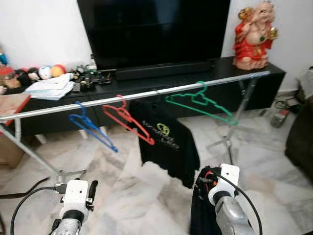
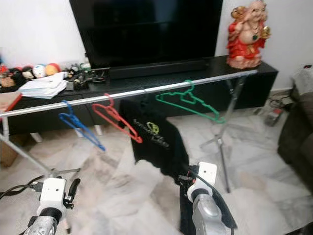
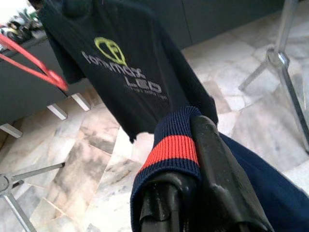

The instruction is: Hang hanger

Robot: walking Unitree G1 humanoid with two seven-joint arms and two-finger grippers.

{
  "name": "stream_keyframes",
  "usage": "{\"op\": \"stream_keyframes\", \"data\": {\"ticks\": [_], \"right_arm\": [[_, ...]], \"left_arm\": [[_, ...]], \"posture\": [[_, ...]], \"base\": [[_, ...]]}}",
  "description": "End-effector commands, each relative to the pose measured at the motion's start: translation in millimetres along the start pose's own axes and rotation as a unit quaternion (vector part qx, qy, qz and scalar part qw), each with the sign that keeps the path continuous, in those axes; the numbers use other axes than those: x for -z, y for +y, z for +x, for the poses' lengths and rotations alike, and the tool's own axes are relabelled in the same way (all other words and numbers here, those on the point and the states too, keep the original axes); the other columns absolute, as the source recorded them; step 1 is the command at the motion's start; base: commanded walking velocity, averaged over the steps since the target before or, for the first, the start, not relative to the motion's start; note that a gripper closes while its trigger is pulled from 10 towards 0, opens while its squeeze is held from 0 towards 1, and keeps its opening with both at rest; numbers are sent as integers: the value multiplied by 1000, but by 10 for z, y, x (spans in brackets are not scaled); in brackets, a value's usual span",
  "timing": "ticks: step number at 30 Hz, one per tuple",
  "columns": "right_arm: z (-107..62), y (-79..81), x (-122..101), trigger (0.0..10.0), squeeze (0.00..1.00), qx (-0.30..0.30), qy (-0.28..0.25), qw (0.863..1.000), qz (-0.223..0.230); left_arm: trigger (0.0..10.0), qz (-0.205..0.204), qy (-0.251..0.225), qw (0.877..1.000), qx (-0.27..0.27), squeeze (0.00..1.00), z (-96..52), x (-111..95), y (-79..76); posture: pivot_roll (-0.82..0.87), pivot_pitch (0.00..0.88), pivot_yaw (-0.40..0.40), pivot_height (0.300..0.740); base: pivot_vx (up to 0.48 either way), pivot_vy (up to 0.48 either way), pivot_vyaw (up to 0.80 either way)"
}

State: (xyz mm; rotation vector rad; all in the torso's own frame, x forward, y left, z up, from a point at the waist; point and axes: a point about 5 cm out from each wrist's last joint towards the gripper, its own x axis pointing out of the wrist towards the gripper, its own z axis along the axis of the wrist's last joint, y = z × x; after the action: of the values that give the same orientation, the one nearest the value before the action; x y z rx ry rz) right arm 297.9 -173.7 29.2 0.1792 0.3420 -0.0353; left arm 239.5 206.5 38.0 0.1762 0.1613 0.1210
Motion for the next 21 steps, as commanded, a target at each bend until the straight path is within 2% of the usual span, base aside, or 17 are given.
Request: {"op": "stream_keyframes", "data": {"ticks": [1,9,13,21], "right_arm": [[7,5,-5,10000,0,2,-3,1000,-1],[31,16,-32,10000,0,-1,-7,1000,-14],[43,7,-49,10000,0,0,-9,1000,-16],[61,-32,-171,10000,0,-8,-21,998,-58]], "left_arm": [[10000,-3,1,1000,-8,0,7,-20,55],[10000,-76,10,997,-19,0,29,-25,55],[10000,-79,12,997,-23,0,45,-34,56],[10000,-100,25,995,-17,0,97,-2,-57]], "posture": [[-16,0,112,740],[-16,0,108,740],[-19,0,101,740],[-51,0,61,740]], "base": [[0,0,0],[0,0,0],[0,0,0],[0,0,0]]}}
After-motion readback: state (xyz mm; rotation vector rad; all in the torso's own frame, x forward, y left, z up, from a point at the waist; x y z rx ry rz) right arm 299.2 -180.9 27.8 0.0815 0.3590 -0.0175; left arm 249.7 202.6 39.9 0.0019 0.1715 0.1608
